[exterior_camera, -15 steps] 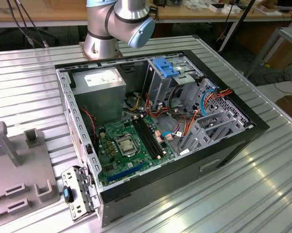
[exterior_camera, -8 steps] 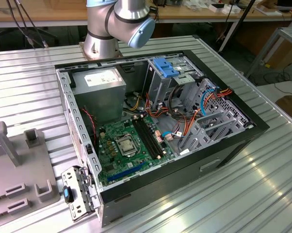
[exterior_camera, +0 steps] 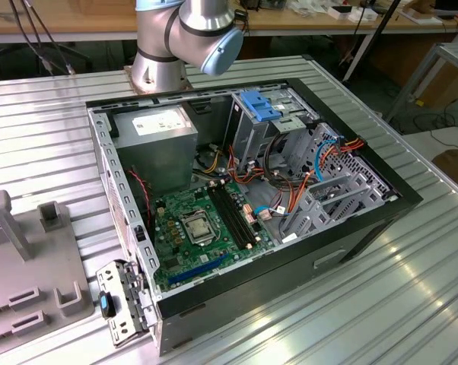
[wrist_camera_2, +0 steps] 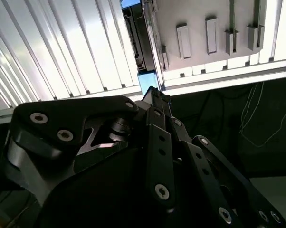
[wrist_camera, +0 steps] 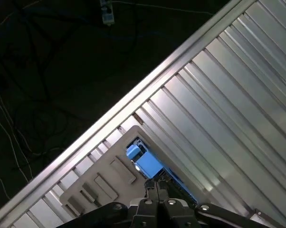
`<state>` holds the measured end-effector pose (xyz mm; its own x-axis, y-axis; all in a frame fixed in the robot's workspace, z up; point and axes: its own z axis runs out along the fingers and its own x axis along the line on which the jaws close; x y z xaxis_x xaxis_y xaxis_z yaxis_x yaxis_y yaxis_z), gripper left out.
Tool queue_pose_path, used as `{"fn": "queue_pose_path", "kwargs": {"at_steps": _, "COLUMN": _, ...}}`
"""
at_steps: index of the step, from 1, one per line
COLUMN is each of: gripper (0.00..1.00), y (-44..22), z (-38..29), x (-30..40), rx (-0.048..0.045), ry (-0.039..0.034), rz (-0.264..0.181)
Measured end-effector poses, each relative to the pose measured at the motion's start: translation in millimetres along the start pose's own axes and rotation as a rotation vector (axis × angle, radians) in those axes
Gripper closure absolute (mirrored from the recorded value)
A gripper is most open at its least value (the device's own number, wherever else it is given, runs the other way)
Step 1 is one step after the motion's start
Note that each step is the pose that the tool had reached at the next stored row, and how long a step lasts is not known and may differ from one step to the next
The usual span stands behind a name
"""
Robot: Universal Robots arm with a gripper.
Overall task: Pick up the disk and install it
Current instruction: 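Pick up the disk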
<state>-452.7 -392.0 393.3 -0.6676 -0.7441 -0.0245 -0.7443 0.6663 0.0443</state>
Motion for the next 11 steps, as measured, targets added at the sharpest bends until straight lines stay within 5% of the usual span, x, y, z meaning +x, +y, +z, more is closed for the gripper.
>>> {"fn": "queue_pose_path", "kwargs": {"at_steps": 11, "gripper": 0.89, "y": 0.1, "z": -0.1, "x": 0.1, "rx": -0.0052, "ry": 0.0094, "rz": -0.209}}
